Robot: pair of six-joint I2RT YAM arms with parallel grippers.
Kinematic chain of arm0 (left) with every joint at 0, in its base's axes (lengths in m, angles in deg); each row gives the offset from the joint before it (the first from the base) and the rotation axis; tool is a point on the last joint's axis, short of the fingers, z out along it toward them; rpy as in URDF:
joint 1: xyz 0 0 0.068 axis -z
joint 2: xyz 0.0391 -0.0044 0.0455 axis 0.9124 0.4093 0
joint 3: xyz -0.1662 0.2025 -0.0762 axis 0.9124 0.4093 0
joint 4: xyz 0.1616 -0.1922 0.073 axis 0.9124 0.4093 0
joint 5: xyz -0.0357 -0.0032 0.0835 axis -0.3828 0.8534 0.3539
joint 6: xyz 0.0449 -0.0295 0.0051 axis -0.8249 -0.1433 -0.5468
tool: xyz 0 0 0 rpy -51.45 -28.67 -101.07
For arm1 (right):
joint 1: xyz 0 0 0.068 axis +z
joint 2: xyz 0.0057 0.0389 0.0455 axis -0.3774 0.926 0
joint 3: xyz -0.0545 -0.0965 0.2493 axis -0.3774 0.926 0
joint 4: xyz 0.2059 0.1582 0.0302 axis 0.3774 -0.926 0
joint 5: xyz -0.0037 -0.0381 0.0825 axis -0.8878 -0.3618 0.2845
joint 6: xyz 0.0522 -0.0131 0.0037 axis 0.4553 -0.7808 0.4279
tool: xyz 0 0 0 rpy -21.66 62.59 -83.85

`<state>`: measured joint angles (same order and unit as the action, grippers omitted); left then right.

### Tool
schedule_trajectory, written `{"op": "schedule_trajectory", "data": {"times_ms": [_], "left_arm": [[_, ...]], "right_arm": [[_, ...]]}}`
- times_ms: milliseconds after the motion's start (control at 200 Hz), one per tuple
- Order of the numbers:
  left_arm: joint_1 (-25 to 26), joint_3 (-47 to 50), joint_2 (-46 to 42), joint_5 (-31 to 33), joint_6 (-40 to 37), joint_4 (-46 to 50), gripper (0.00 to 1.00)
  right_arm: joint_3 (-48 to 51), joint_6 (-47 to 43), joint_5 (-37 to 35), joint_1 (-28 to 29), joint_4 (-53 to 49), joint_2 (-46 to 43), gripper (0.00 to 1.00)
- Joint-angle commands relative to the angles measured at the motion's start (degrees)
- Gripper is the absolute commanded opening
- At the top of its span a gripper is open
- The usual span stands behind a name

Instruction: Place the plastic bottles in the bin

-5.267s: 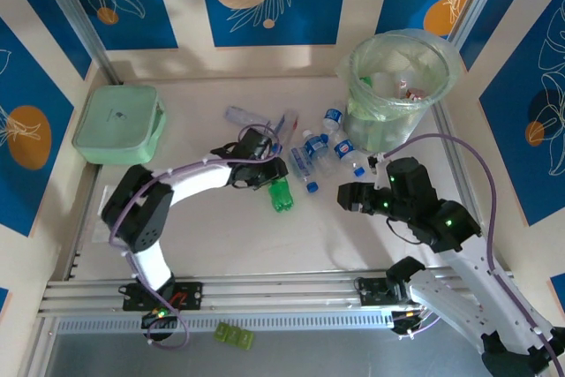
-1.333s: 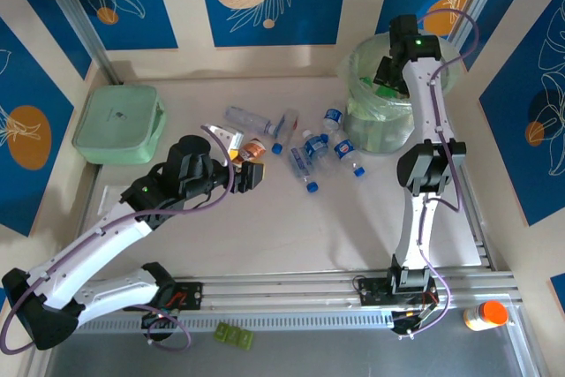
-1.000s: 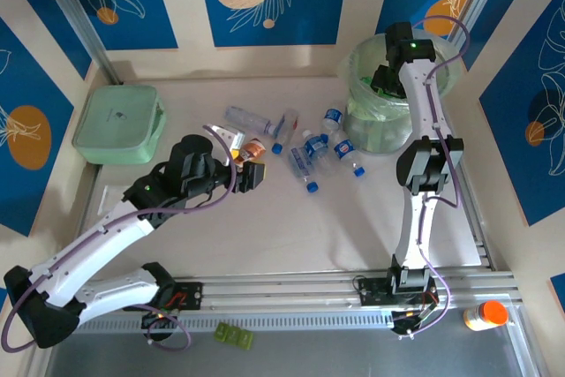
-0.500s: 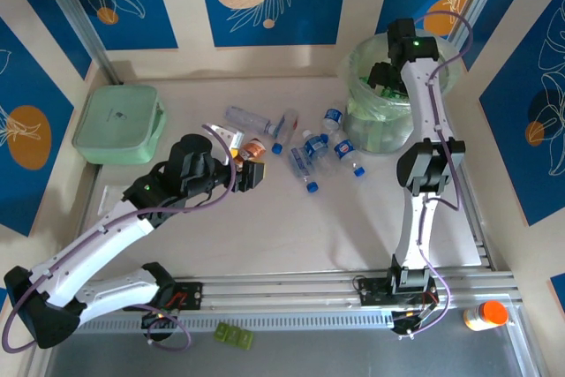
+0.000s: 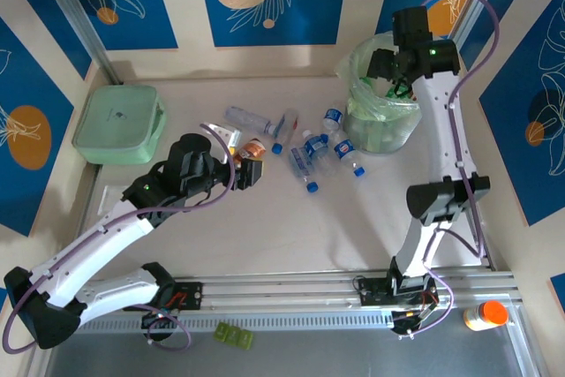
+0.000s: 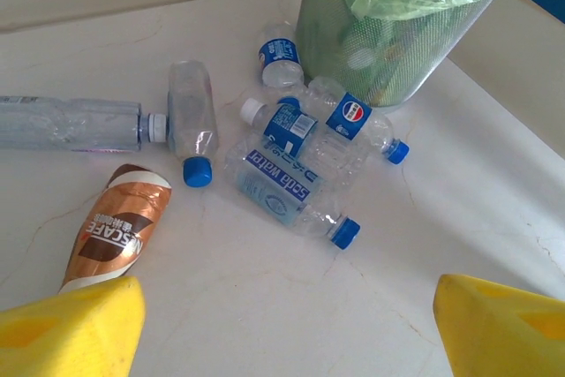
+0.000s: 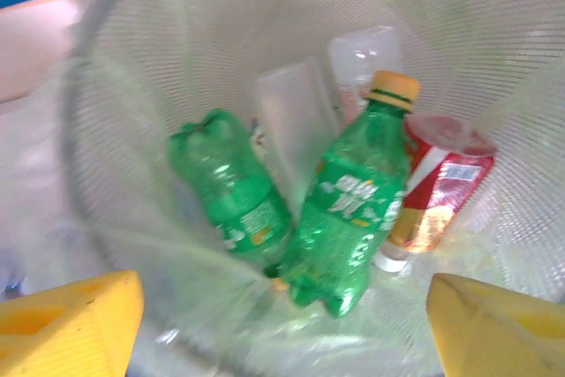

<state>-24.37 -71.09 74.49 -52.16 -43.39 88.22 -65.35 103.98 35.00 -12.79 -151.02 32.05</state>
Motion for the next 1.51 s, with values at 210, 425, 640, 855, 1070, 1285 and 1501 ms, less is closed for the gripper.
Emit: {"op": "schedule_trajectory", "data": {"times_ms": [210,425,640,855,1070,1285,1501], "left_arm": [[-0.5,-1.1,1.6,3.4,0.9,3.7,0.85],[-1.3,-5.9,8.7,5.6,3.1,7.0,0.86],[-6.5,-11.5,21.3,0.4,7.5,7.0,0.86],[-13.3,-14.3,31.8,-1.7,4.5,3.2,0.86],[-18.2,-16.5,42.5,-8.8,-1.7,-1.1,0.85],[-19.2,-22.0,51.7,-16.8,-7.3,0.7,0.86],[-19.2,-25.6,56.2,-14.8,-10.7,4.8,0.82]], "right_arm": [[32.4,-3.7,8.4,13.9,17.8,-26.6,0.81],[52.4,-0.3,23.3,19.4,25.4,-39.7,0.78],[62.3,3.4,27.7,24.4,29.1,-45.4,0.78],[67.3,6.1,32.2,25.2,31.8,-51.7,0.78],[71.0,5.9,34.5,25.2,32.3,-56.7,0.78],[74.1,5.9,36.0,24.5,32.3,-58.6,0.79],[76.4,6.5,38.2,23.2,34.3,-58.6,0.79]]}}
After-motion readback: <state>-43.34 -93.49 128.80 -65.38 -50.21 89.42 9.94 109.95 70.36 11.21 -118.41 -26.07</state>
